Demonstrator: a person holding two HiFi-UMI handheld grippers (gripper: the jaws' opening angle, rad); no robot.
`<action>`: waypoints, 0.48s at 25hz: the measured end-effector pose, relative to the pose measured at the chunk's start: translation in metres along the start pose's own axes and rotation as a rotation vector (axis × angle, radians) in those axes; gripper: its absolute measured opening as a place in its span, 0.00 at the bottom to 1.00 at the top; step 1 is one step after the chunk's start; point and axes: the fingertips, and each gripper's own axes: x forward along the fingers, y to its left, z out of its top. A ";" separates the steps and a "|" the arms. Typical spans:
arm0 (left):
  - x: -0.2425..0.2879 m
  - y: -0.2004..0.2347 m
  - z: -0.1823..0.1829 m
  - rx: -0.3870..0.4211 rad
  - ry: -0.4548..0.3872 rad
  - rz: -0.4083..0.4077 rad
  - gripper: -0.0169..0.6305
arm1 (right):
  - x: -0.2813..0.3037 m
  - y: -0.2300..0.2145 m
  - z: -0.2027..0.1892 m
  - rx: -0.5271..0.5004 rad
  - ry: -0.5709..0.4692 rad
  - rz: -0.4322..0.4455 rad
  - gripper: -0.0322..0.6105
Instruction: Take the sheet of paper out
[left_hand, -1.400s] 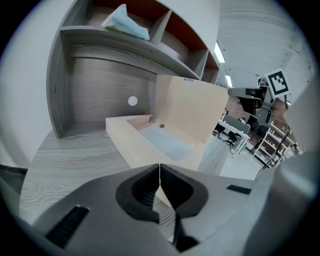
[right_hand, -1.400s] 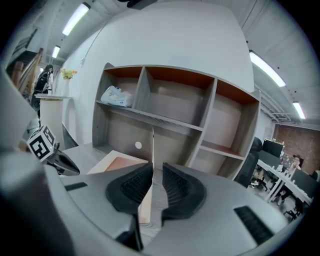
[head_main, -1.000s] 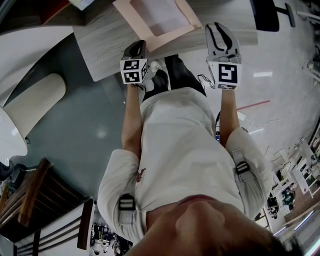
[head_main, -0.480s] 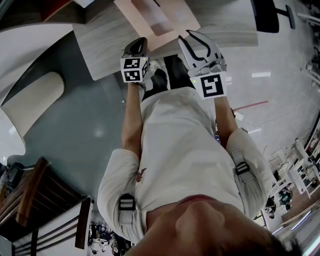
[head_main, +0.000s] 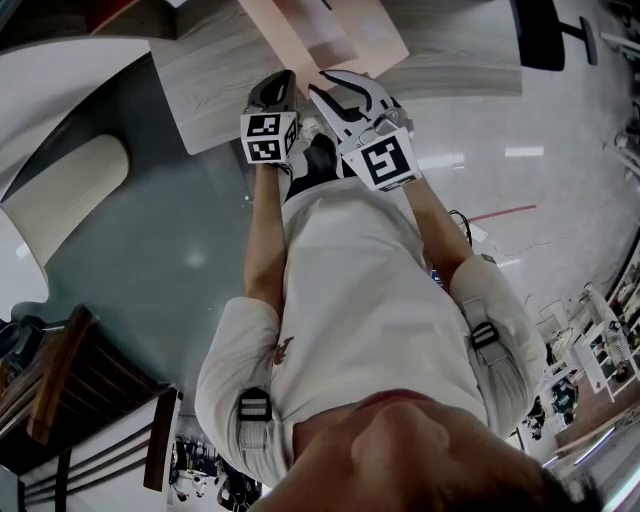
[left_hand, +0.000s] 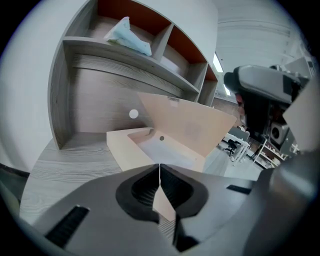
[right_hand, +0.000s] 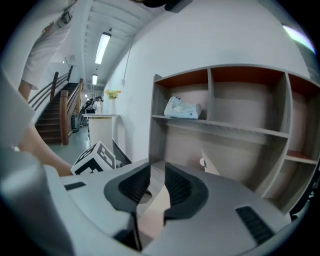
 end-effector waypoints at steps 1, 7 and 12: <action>-0.001 0.000 0.000 0.000 -0.001 0.003 0.06 | 0.005 0.003 -0.005 0.020 -0.010 0.007 0.22; -0.003 0.006 -0.004 -0.004 0.005 0.020 0.06 | 0.029 0.021 -0.046 0.045 0.034 0.031 0.22; -0.004 0.010 -0.004 -0.003 0.004 0.022 0.06 | 0.042 0.021 -0.082 0.056 0.089 0.004 0.21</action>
